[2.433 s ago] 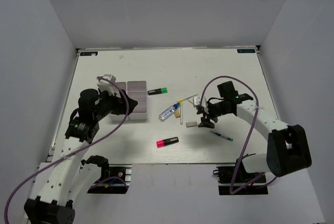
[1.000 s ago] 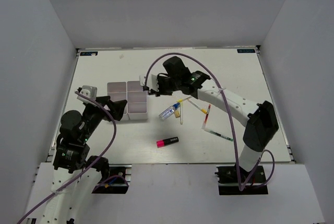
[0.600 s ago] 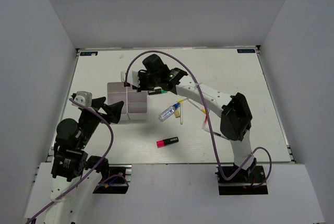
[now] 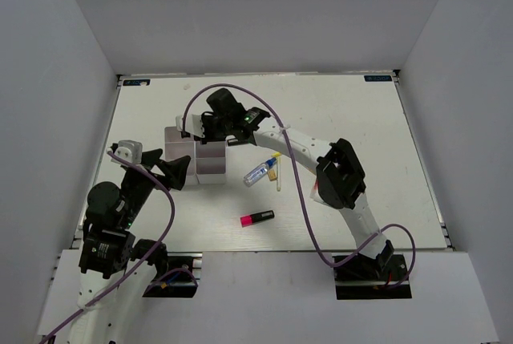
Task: Sort the stationery into containers
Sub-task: Place the stationery into the container, then grab a piece of stationery with the left arm
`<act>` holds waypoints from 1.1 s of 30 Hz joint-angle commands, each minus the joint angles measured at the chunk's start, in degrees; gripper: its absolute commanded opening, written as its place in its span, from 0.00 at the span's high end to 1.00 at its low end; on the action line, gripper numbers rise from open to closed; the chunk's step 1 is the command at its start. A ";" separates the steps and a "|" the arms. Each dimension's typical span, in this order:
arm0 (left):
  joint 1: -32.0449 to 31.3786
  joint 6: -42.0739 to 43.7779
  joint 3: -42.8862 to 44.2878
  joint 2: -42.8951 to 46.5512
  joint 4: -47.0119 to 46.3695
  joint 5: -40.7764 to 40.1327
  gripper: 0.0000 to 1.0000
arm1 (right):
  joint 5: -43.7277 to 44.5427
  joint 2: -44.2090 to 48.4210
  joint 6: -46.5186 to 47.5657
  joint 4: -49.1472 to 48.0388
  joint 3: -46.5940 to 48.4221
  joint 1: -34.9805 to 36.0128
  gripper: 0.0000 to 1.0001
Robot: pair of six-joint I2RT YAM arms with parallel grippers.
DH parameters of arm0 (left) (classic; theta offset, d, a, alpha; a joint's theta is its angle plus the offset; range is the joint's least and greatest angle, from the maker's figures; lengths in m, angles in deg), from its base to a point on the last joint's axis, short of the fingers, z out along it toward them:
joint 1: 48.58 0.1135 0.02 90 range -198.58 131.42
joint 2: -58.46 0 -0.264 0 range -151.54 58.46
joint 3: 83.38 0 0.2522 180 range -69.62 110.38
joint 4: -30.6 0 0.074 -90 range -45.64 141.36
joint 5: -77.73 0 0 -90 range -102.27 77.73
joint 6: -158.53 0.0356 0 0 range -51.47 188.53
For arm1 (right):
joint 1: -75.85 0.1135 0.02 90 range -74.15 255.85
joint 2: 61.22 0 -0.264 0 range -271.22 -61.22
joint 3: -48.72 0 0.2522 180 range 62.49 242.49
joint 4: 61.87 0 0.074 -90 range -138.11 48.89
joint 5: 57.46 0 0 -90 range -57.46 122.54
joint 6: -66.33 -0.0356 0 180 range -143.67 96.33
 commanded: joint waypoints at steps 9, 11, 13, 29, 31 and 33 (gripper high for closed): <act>0.41 1.12 -0.74 -1.44 -0.77 3.90 0.07 | 1.46 1.43 -0.48 -2.78 2.31 0.10 0.45; 0.41 1.12 -0.74 -2.32 -0.77 4.61 0.07 | 1.28 3.27 -1.01 -2.86 1.61 -0.08 0.43; 0.41 1.12 -0.74 -3.55 -1.29 5.14 0.07 | 1.72 4.59 -1.36 -2.77 0.64 -0.08 0.45; -0.82 -8.37 4.34 -35.93 -7.45 24.19 0.89 | 18.33 44.39 -30.00 -13.52 -44.08 -11.23 1.00; -1.35 -9.86 5.84 -40.10 -8.50 26.32 0.88 | 15.18 47.74 -34.38 -11.92 -50.13 -15.53 1.00; -3.19 -11.18 6.63 -42.74 -9.73 26.32 0.86 | 9.74 52.65 -37.82 -10.25 -54.44 -18.08 1.00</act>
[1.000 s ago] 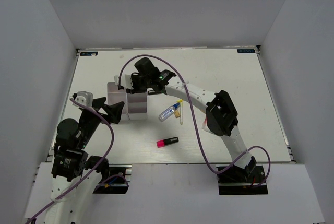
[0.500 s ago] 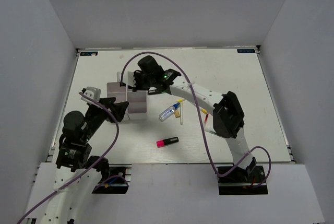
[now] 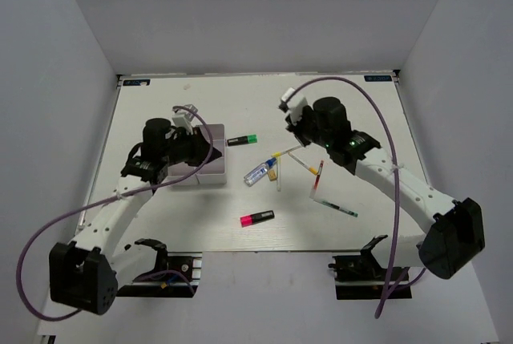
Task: Sort the stationery into containers
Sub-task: Grab a piece of stationery with the left arm
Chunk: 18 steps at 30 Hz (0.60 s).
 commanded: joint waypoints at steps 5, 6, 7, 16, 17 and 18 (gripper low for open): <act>-10.45 -4.22 7.05 -8.23 0.07 -0.81 0.65 | -6.41 10.08 -12.56 0.88 -12.52 -7.07 0.71; -12.04 -5.00 7.84 -9.39 0.07 -2.05 0.61 | -6.41 10.52 -12.82 0.79 -13.13 -7.60 0.65; -13.63 -5.97 7.85 -10.70 0.59 -4.59 0.58 | -7.02 11.40 -13.17 1.05 -13.14 -8.22 0.65; -29.72 -14.05 13.82 -28.27 1.30 -25.85 0.34 | -0.08 10.53 -21.17 2.55 -10.50 -14.20 0.58; -30.60 -15.28 15.39 -29.51 1.82 -27.36 0.34 | -0.77 11.05 -21.18 2.46 -11.11 -14.46 0.58; -31.47 -15.99 16.27 -30.66 2.43 -28.94 0.33 | -1.22 11.32 -21.44 2.20 -11.11 -15.25 0.58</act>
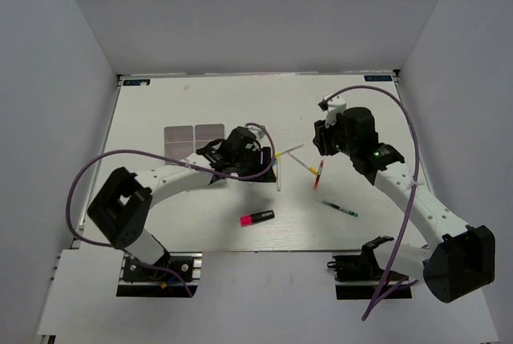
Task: Sort the stationery into containers
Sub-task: Grab a piece of stationery with the left arm
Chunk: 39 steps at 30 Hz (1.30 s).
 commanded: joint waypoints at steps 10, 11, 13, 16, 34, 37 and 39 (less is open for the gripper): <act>-9.07 -15.39 19.59 -15.34 14.63 -29.59 0.39 | -1.89 8.45 -4.13 -2.69 0.57 -4.60 0.56; -9.07 -15.92 20.21 -16.31 14.64 -30.37 0.41 | -2.15 8.63 -4.13 -2.51 0.48 -4.69 0.56; -9.60 -18.21 22.05 -18.85 16.57 -32.40 0.46 | -3.12 9.15 -4.22 -2.60 0.39 -5.48 0.56; -10.13 -20.05 23.12 -20.01 18.07 -35.21 0.50 | -4.26 9.68 -4.40 -2.42 0.13 -6.01 0.55; -10.66 -22.26 24.26 -24.93 16.23 -36.44 0.52 | -8.66 12.23 -4.84 -2.16 -0.40 -8.56 0.55; -10.66 -22.26 24.87 -25.46 16.22 -36.44 0.52 | -9.10 12.06 -4.93 -2.16 -0.48 -8.82 0.55; -10.66 -22.26 25.40 -25.99 16.75 -36.44 0.52 | -9.45 12.14 -4.93 -2.07 -0.48 -9.00 0.55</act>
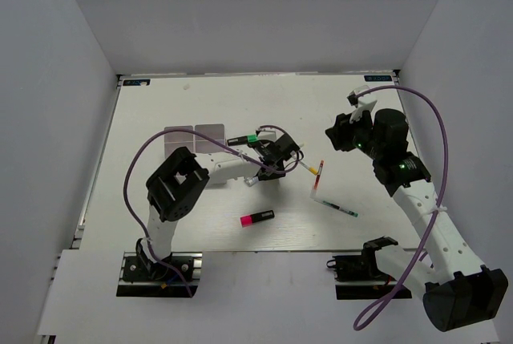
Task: Sort the stationery into containers
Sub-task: Grab a piece of stationery with the left arm, then place the stationery into the container
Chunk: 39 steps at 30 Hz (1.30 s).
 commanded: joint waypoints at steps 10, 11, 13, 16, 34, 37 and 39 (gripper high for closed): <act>-0.21 -0.33 2.08 -0.73 0.64 -1.10 0.54 | -3.03 1.85 -1.12 -1.52 -0.53 -1.05 0.55; -0.21 -0.33 2.08 -0.73 0.64 -1.10 0.54 | -3.12 1.77 -1.12 -1.52 -0.53 -1.40 0.55; -0.21 -0.33 2.08 -0.73 0.64 -1.10 0.61 | -3.30 2.12 -1.12 -1.61 -0.53 -1.31 0.55; -1.26 1.33 2.08 -0.03 0.64 -0.49 0.74 | -3.56 2.29 -1.21 -1.52 -0.53 -1.66 0.55; -1.97 1.71 -8.37 28.71 1.44 -19.20 0.92 | -5.23 2.56 -1.12 -1.52 -0.97 -2.46 0.55; 0.84 0.90 -10.04 32.14 0.13 -21.40 0.91 | -5.58 2.91 -1.12 -1.61 -1.06 -2.63 0.55; 3.20 0.90 -10.75 32.67 -0.58 -21.40 0.91 | -5.58 2.82 -1.12 -1.52 -0.97 -2.54 0.55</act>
